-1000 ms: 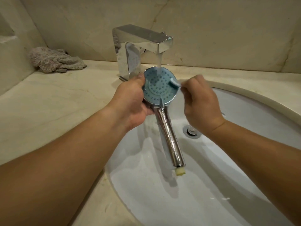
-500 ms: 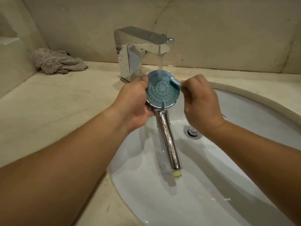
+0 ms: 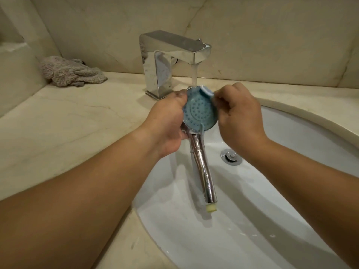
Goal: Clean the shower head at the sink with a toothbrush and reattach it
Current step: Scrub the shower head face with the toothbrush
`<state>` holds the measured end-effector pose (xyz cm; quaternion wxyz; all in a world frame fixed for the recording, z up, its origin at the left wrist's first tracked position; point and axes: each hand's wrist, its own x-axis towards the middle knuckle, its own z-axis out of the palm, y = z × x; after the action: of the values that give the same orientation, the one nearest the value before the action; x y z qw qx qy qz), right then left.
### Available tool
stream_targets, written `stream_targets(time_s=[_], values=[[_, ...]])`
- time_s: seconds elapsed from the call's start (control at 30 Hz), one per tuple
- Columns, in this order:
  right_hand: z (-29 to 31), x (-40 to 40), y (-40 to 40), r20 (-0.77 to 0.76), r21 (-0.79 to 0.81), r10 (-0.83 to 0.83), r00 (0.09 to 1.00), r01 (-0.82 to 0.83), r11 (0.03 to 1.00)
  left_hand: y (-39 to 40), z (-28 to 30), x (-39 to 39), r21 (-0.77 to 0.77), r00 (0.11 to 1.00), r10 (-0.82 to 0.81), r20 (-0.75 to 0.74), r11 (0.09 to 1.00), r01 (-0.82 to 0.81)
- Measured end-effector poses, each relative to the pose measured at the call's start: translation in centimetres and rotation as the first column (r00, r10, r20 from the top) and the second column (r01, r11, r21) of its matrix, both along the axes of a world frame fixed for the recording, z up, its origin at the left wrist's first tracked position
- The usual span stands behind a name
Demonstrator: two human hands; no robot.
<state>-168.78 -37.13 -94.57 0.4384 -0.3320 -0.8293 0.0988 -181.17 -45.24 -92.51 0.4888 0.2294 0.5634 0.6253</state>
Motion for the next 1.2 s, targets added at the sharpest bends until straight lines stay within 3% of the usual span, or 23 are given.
stream_targets(time_s=[0.07, 0.2, 0.33, 0.47, 0.57, 0.7, 0.83, 0.97, 1.1, 1.2], values=[[-0.3, -0.3, -0.4, 0.034, 0.041, 0.063, 0.997, -0.064, 0.997, -0.1, 0.0, 0.0, -0.004, 1.000, 0.005, 0.007, 1.000, -0.005], [0.1, 0.0, 0.4, -0.006, -0.005, -0.021, 1.000, 0.021, 1.000, -0.2, 0.1, 0.1, -0.002, 1.000, -0.006, -0.003, 1.000, 0.006], [-0.7, 0.0, -0.6, 0.162, 0.136, 0.138, 0.977, -0.161, 0.978, -0.2, 0.1, -0.3, -0.010, 0.999, 0.004, 0.051, 1.000, -0.003], [0.1, 0.5, 0.2, 0.089, 0.141, 0.098, 0.991, -0.110, 0.984, -0.2, 0.0, -0.3, -0.004, 0.999, -0.002, 0.048, 1.000, 0.002], [-1.1, 0.5, -0.5, 0.235, 0.233, 0.199, 0.951, -0.254, 0.939, -0.3, 0.1, -0.1, -0.011, 0.997, -0.013, 0.079, 1.000, 0.014], [-0.2, 1.1, 0.9, 0.055, 0.176, 0.090, 0.994, -0.099, 0.979, -0.2, 0.0, -0.2, 0.002, 0.998, -0.013, 0.069, 1.000, 0.013], [-1.5, 0.9, -0.8, 0.241, 0.247, 0.262, 0.935, -0.320, 0.915, -0.2, 0.1, -0.3, 0.004, 0.997, -0.019, 0.081, 1.000, 0.019], [-0.3, 1.2, 0.9, 0.075, 0.187, 0.089, 0.993, -0.102, 0.977, -0.2, 0.1, -0.4, 0.011, 0.996, -0.014, 0.083, 1.000, 0.013], [-1.9, 1.4, -0.5, 0.256, 0.255, 0.217, 0.942, -0.283, 0.925, -0.3, 0.3, -0.2, 0.010, 0.997, -0.003, 0.081, 1.000, 0.002], [-1.0, 1.6, 1.1, 0.095, 0.214, 0.100, 0.990, -0.118, 0.970, -0.4, 0.4, -0.3, 0.014, 0.996, 0.014, 0.093, 1.000, -0.015]])
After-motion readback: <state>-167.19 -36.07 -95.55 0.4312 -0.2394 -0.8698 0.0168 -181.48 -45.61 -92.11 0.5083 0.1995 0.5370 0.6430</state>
